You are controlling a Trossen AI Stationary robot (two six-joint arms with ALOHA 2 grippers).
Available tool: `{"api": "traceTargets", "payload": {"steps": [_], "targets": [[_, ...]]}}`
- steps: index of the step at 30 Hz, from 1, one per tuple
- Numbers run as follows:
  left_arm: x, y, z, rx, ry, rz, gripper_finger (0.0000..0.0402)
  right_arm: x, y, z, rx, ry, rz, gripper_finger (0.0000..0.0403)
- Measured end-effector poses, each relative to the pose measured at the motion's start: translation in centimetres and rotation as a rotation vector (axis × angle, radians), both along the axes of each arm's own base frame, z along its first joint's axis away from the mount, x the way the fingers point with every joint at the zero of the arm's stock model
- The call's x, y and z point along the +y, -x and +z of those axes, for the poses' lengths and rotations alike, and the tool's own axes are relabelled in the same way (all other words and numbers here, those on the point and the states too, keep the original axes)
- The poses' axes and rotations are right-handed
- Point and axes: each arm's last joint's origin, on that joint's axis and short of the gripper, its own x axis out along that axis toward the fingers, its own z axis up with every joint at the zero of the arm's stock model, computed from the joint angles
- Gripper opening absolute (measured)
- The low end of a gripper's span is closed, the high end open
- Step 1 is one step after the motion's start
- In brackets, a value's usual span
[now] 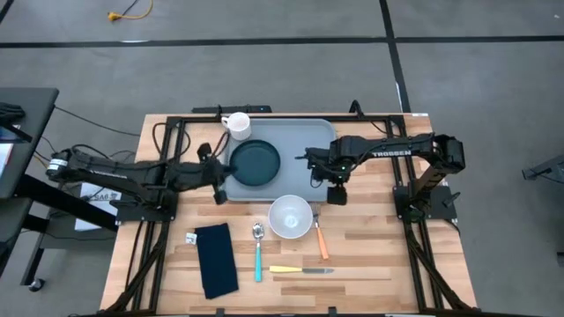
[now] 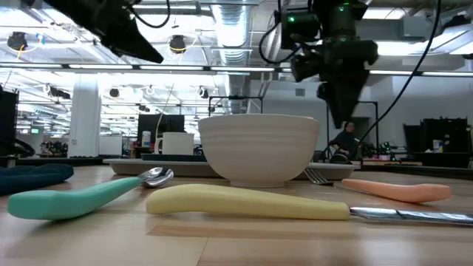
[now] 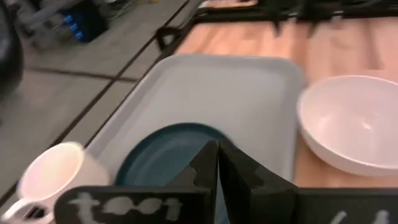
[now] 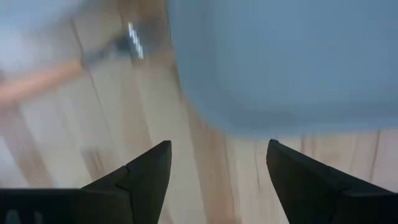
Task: Set up tray
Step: Put the white bowl on the green plate
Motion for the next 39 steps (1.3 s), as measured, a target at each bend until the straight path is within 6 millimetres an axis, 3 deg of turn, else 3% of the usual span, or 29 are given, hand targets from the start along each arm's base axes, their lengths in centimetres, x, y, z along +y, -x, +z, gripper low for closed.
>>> {"api": "traceTargets", "payload": {"steps": [13, 25, 34, 39], "targets": [[-2.1, 1.0, 0.3, 0.01, -0.083, -0.31, 0.0004, 2.4, -2.5, 0.3, -0.231, 0.036, 0.083, 0.0254], [-2.4, 0.8, 0.6, -0.054, -0.05, -0.373, 0.0004, 1.4, -4.2, 0.2, -0.363, 0.182, 0.085, 0.0254], [-1.5, 0.3, -0.2, -0.159, 0.02, -0.415, 0.0009, 2.5, -4.5, 0.3, -0.39, 0.174, 0.112, 0.0254], [-1.7, -0.2, -1.7, -0.113, 0.118, -0.581, 0.0039, 3.6, -4.8, 0.4, -0.429, 0.166, 0.129, 0.0254]]}}
